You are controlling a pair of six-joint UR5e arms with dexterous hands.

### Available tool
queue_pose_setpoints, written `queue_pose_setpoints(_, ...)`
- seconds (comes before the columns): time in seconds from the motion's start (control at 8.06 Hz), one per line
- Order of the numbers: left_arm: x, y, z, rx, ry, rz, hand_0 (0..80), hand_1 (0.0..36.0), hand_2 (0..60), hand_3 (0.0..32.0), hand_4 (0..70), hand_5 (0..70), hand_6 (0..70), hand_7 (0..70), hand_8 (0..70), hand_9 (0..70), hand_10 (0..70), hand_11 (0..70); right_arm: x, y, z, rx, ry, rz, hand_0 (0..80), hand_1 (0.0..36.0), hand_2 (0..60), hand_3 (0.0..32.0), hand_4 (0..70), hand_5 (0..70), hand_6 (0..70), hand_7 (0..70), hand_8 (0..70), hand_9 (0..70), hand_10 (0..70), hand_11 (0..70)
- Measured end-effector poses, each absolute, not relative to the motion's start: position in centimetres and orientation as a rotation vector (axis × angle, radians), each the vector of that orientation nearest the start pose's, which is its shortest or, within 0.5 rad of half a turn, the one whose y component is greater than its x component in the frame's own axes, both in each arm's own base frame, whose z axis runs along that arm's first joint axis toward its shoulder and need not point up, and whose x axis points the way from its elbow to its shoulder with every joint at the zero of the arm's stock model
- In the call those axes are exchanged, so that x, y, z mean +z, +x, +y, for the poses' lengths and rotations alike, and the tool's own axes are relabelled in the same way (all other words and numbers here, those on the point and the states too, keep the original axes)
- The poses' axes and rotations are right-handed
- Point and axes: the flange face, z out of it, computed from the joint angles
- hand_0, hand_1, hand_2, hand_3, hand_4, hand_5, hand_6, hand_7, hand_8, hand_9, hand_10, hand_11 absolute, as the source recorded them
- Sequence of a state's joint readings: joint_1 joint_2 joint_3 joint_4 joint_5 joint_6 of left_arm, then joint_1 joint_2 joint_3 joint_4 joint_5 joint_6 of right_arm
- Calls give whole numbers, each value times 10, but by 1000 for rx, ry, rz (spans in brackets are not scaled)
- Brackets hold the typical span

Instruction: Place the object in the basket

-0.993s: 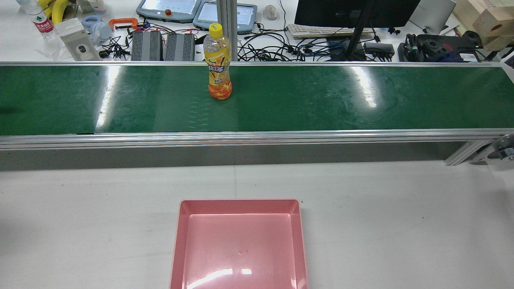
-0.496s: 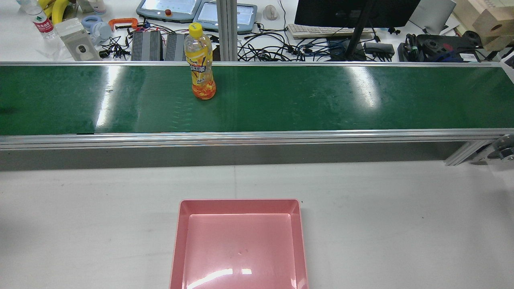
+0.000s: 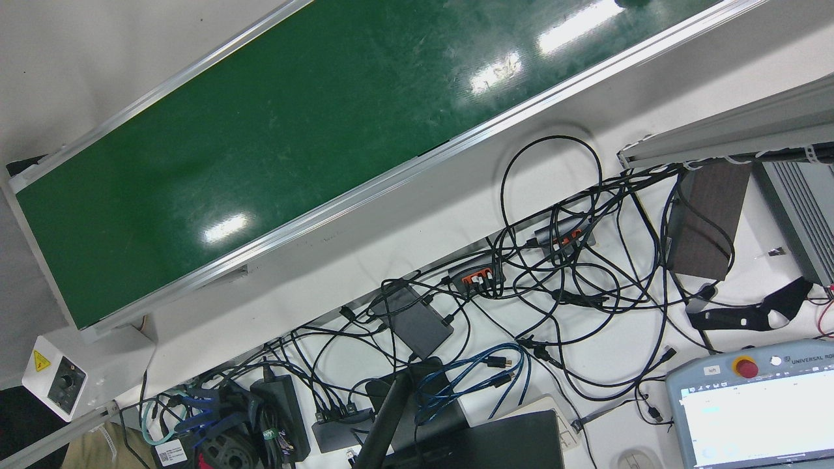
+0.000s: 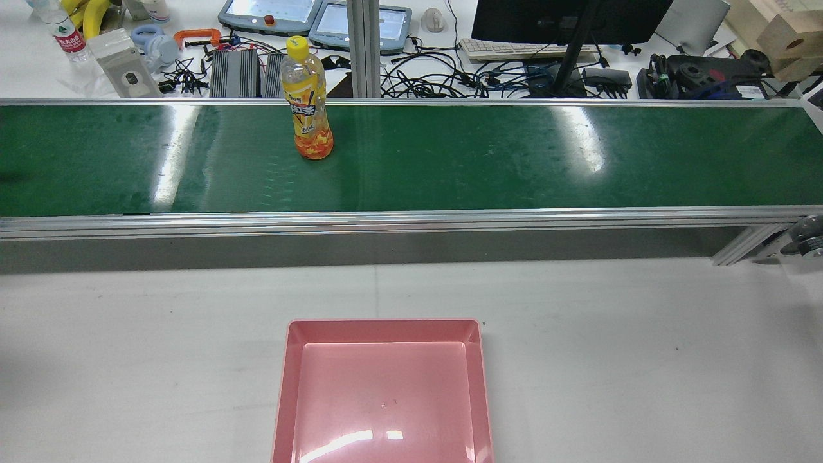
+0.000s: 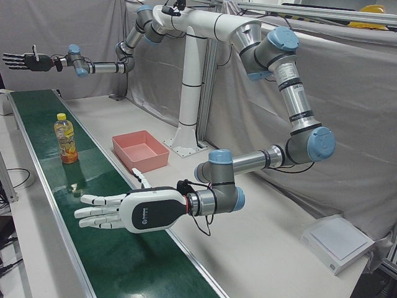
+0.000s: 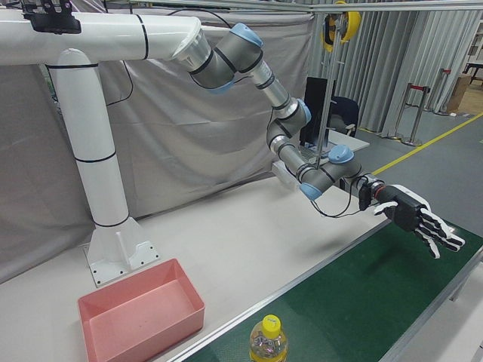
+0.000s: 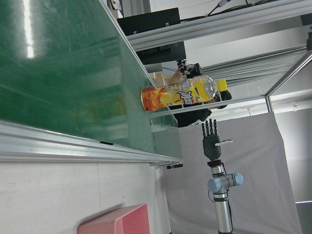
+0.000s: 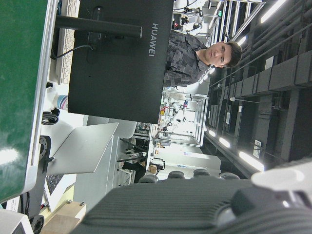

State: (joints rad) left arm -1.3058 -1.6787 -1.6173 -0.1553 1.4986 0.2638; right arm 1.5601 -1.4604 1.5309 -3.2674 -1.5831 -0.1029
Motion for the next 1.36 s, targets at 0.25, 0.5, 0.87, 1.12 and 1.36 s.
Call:
queue_pose_setpoints(0.25, 533, 22, -613, -1650, 65, 2366, 486, 101, 0, 0, 0, 147, 0, 0, 0, 22, 59, 103, 662, 126, -533, -2345, -88, 2223, 0, 0, 0, 0, 0, 0, 0, 0, 0, 0, 0, 0)
queue_pose_setpoints(0.5, 492, 32, -635, -1642, 110, 2328, 488, 76, 0, 0, 0, 130, 0, 0, 0, 18, 65, 110, 662, 126, -533, -2346, -89, 2223, 0, 0, 0, 0, 0, 0, 0, 0, 0, 0, 0, 0)
queue_pose_setpoints(0.87, 483, 66, -638, -1623, 105, 2269, 457, 79, 0, 0, 0, 111, 0, 0, 6, 33, 82, 132, 662, 126, -533, -2346, -89, 2223, 0, 0, 0, 0, 0, 0, 0, 0, 0, 0, 0, 0)
queue_pose_setpoints(1.12, 484, 101, -636, -1577, 59, 2263, 459, 89, 0, 0, 0, 116, 0, 0, 5, 31, 83, 135, 662, 126, -533, -2346, -89, 2223, 0, 0, 0, 0, 0, 0, 0, 0, 0, 0, 0, 0)
queue_pose_setpoints(1.36, 483, 123, -634, -1541, 23, 2272, 435, 85, 7, 0, 0, 112, 0, 1, 11, 39, 88, 140, 662, 126, -533, -2346, -89, 2223, 0, 0, 0, 0, 0, 0, 0, 0, 0, 0, 0, 0)
